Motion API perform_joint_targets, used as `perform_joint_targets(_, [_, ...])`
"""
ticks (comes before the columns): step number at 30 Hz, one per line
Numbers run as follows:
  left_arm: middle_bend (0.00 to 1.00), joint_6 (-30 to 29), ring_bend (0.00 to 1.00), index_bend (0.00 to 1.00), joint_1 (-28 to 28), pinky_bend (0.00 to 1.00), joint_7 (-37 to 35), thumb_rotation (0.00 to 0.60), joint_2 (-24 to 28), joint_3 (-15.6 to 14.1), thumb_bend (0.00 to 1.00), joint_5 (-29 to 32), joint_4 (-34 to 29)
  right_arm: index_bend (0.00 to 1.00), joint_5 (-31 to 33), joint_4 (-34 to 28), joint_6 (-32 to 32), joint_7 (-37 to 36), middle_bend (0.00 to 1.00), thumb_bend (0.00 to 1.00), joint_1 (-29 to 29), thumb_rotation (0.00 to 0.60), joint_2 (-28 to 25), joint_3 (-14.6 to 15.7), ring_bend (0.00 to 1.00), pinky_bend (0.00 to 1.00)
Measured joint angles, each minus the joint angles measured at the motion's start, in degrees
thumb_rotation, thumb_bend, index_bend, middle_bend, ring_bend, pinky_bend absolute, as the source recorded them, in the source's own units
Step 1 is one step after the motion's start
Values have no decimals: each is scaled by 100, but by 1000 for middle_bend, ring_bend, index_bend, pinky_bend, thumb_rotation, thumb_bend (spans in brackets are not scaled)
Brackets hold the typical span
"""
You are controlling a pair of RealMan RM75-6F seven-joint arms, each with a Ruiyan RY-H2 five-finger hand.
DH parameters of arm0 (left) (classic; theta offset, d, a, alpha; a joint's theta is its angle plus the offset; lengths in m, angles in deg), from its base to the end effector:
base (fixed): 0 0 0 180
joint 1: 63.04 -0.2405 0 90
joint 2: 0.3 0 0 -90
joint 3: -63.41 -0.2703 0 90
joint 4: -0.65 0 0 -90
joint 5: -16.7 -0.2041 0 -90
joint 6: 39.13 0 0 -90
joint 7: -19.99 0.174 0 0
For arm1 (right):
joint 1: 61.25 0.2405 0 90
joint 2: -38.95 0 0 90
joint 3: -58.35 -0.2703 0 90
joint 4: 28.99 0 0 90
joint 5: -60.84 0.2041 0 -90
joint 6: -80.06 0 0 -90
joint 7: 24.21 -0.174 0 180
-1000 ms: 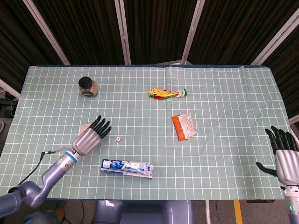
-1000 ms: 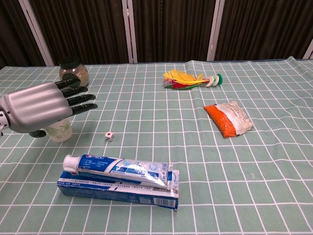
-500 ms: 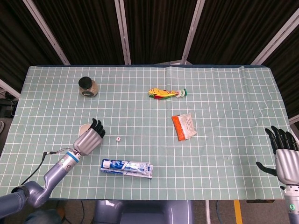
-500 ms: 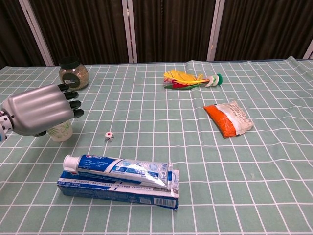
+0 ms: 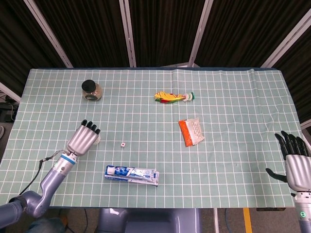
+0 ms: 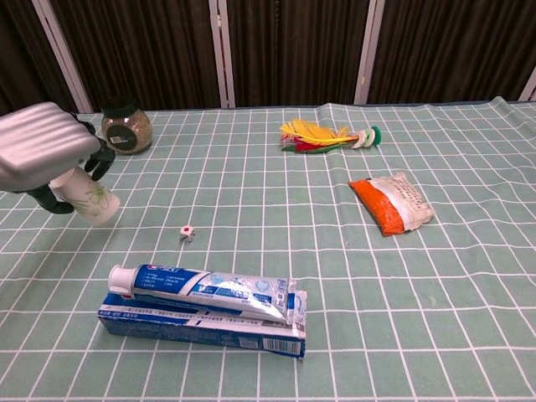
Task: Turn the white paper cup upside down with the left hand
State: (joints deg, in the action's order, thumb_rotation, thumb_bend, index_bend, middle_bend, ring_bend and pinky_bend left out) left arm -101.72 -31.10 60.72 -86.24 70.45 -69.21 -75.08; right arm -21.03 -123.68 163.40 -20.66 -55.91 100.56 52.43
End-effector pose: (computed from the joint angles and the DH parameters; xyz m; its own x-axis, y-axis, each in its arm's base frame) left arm -0.2137 0.3528 0.0142 0.8613 -0.1474 0.4862 0.3900 -0.4216 -0.8187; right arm -0.3219 -0.2244 0.1901 0.4431 0.0209 0.8962 -0.8958 0.0481 0.4418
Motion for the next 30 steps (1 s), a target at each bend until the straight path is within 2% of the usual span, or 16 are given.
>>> perform_joint_targets(3, [437,120,334,516,-23,400,-1138,600,146,172,0,250,-181,59,-2,-10,-1,40,0,0,5,600,9,2,0,0])
perform_joint_targets(9, [435,698,329,509,-17,399,-4289,600,435,419,0,621,-319,59,-3,-12,-29,101,0,0,25,600,38,11,0,0])
perform_joint_targets(13, [435,1226,329,509,33,399,-6299,600,524,485,0,744,-180,59,17,4,-63,141,0,0,44,600,66,14,0,0])
perform_joint_targets(16, [435,1556,329,509,100,399,-7282,600,496,475,0,737,132,59,36,14,-71,157,0,0,49,600,76,9,0,0])
perform_joint_targets(19, [436,1748,328,508,178,399,-7705,600,400,429,0,696,540,59,44,21,-73,157,0,0,51,600,81,7,0,0])
perform_joint_targets(23, [415,1823,313,485,267,375,-7709,600,242,328,0,655,806,60,45,22,-75,146,0,0,50,600,78,10,0,0])
perform_joint_targets(24, [380,1823,279,449,276,334,-7679,600,232,306,0,646,822,59,42,19,-75,144,0,0,50,600,76,11,0,0])
perform_joint_targets(26, [237,1809,144,307,289,197,-7588,600,225,253,0,624,837,60,38,15,-72,144,0,0,49,600,74,14,0,0])
perform_joint_targets(28, [43,1761,10,83,294,36,-7488,600,240,211,0,597,820,60,33,10,-66,146,0,0,48,600,72,15,0,0])
perform_joint_targets(30, [0,1674,0,4,288,0,-7410,600,255,195,0,571,798,60,29,7,-63,149,0,0,47,600,72,18,0,0])
